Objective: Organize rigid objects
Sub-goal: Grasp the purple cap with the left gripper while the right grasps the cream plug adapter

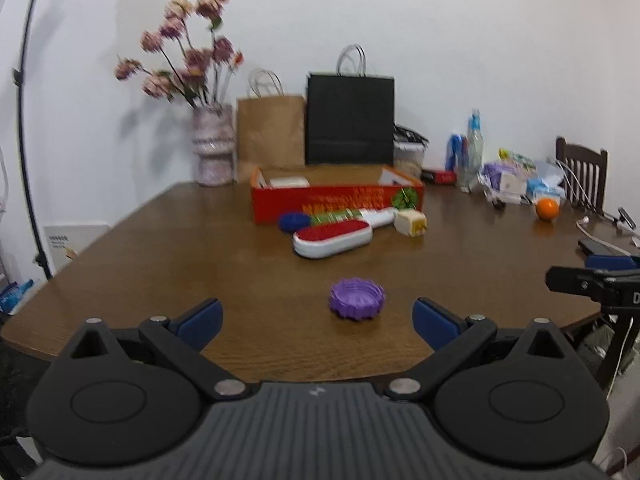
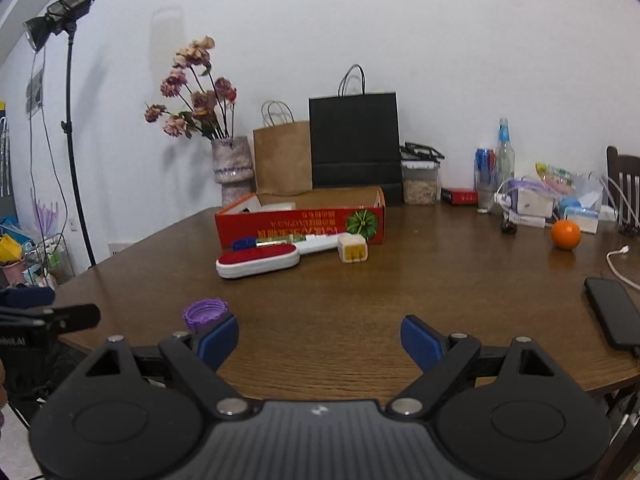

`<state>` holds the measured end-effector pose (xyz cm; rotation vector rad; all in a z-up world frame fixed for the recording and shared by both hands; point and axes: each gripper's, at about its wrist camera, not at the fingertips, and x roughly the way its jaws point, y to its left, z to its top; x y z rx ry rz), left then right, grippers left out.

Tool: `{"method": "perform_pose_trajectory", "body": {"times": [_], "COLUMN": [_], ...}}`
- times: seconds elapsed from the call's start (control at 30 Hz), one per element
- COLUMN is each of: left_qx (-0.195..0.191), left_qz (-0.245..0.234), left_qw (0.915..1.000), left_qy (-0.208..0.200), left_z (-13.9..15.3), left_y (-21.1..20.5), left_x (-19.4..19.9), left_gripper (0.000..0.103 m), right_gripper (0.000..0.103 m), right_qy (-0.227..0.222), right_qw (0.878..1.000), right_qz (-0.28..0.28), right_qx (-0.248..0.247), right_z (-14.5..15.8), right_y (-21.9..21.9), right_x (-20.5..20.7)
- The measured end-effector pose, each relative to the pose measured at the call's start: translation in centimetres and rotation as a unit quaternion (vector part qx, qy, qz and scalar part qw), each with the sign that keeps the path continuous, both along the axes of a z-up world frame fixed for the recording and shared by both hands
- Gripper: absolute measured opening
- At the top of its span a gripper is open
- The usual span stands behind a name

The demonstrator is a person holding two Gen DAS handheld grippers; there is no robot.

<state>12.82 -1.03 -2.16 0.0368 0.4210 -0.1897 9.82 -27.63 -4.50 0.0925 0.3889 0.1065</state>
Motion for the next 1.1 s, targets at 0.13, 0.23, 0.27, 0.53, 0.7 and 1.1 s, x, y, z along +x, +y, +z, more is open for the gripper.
{"method": "perform_pose_trajectory", "body": {"times": [0.13,0.23,0.27,0.53,0.7,1.1], "left_qx": [0.001,-0.002,-0.003,-0.002,-0.003,0.007], "left_qz": [-0.011,-0.015,-0.017,-0.035,-0.038,-0.033], "left_qw": [0.9995,0.9989,0.9987,0.9958,0.9931,0.9935], "left_qy": [0.029,0.044,0.048,0.085,0.111,0.109], "left_z": [-1.0,-1.7,-1.9,-3.9,-5.0,-5.5], "left_y": [-1.0,-1.6,-1.9,-4.2,-4.7,-4.3], "left_x": [2.7,4.8,5.5,11.4,13.7,16.4], "left_gripper": [0.103,0.103,0.103,0.096,0.079,0.056], "right_gripper": [0.088,0.088,0.088,0.088,0.088,0.085], "right_qy": [0.016,0.021,0.022,0.028,0.031,0.09], "right_qw": [1.0,1.0,1.0,0.999,0.999,0.995], "right_qz": [-0.004,-0.002,0.0,0.013,0.027,0.02], "right_qx": [0.008,0.008,0.006,-0.008,-0.019,-0.043], "right_z": [-0.7,-0.7,-0.8,-0.7,-0.4,-1.9], "right_y": [-0.4,-0.6,-0.6,-0.8,-1.0,-1.8], "right_x": [2.3,4.0,4.6,11.2,16.7,32.0]}}
